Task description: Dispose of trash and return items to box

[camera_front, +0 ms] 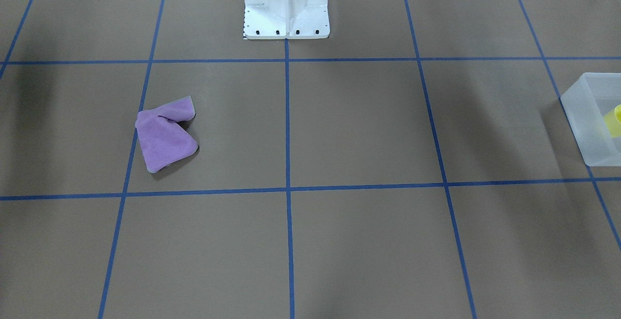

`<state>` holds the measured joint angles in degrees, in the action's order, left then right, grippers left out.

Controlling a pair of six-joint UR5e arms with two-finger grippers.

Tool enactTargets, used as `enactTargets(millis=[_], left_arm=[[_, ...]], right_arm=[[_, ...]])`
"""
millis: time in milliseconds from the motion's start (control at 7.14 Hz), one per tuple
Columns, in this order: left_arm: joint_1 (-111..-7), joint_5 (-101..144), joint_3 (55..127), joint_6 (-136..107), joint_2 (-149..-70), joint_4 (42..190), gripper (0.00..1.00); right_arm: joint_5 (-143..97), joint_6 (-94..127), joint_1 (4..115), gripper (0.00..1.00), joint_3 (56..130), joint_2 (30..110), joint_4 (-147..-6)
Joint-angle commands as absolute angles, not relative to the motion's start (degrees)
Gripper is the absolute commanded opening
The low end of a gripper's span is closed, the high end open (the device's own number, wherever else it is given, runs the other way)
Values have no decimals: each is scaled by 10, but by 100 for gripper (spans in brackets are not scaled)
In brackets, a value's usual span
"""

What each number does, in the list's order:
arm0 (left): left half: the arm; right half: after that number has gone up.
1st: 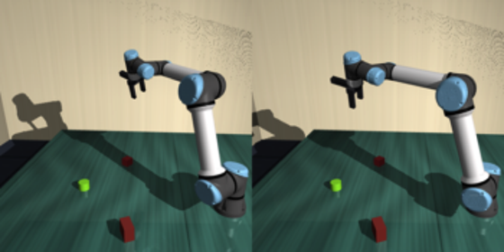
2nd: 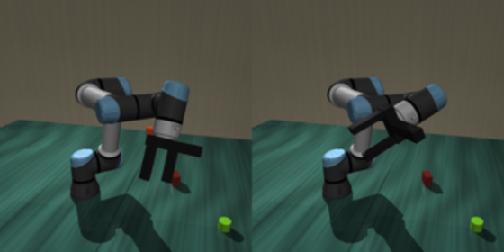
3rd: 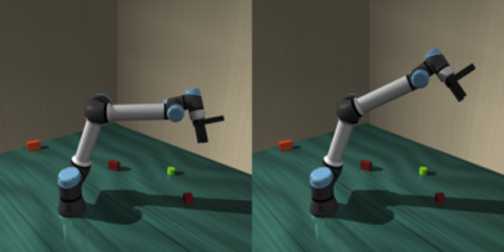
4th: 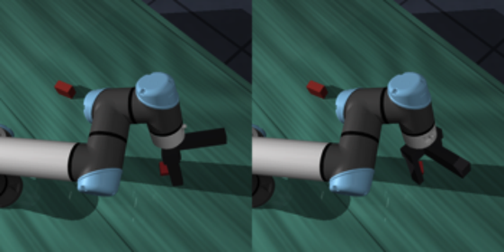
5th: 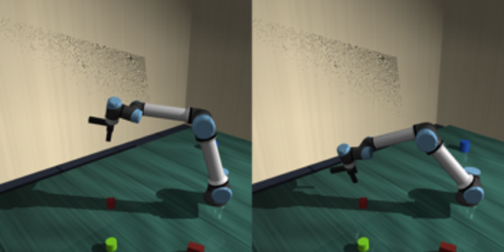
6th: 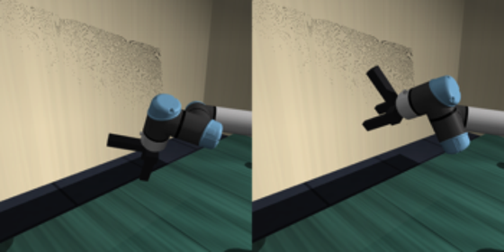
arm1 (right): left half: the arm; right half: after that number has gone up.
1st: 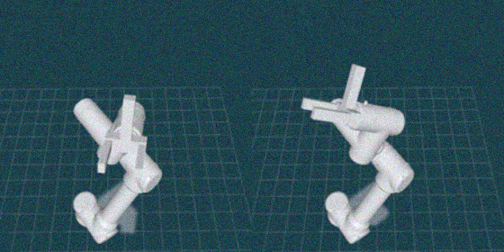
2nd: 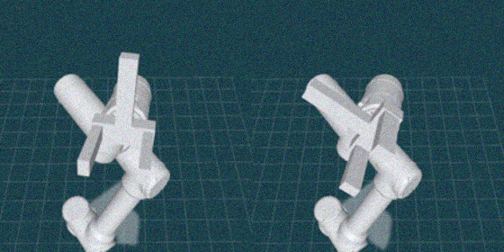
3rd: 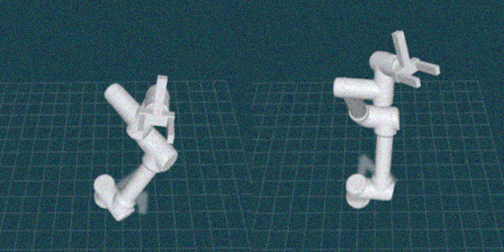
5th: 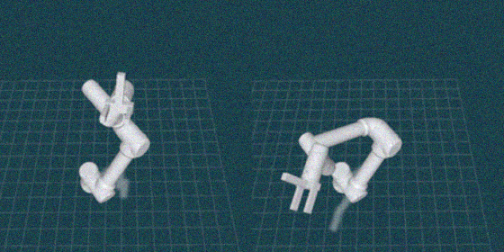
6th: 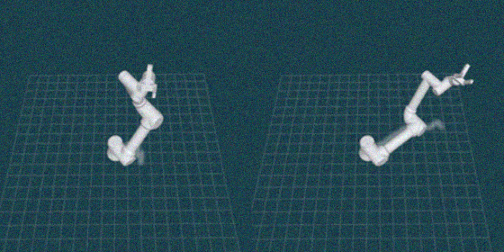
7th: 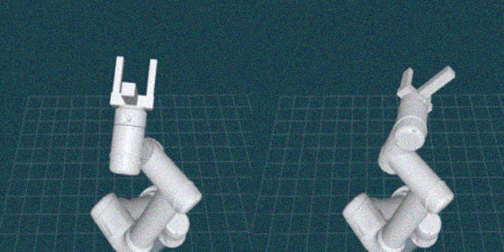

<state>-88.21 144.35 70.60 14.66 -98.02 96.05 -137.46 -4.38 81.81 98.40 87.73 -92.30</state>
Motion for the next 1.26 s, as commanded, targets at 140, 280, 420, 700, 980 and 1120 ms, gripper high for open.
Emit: enactTargets(millis=[140, 280, 420, 700, 980, 1120], left_arm=[[-850, 1454, 856, -63, -985, 917, 70], [-814, 1452, 896, -129, -984, 919, 70], [-797, 1451, 924, -170, -981, 919, 70], [-792, 1447, 929, -171, -974, 921, 70], [-792, 1447, 930, -167, -973, 921, 70], [-792, 1447, 930, -165, -973, 921, 70]], right_arm=[[-1370, 157, 726, 100, 1029, 842, -922], [-1349, 258, 664, 100, 1050, 820, -903], [-1299, 398, 589, 100, 1049, 817, -818], [-1252, 594, 504, 100, 1042, 798, -734], [-1227, 707, 466, 100, 1040, 787, -734], [-1214, 724, 455, 100, 1025, 767, -735]])
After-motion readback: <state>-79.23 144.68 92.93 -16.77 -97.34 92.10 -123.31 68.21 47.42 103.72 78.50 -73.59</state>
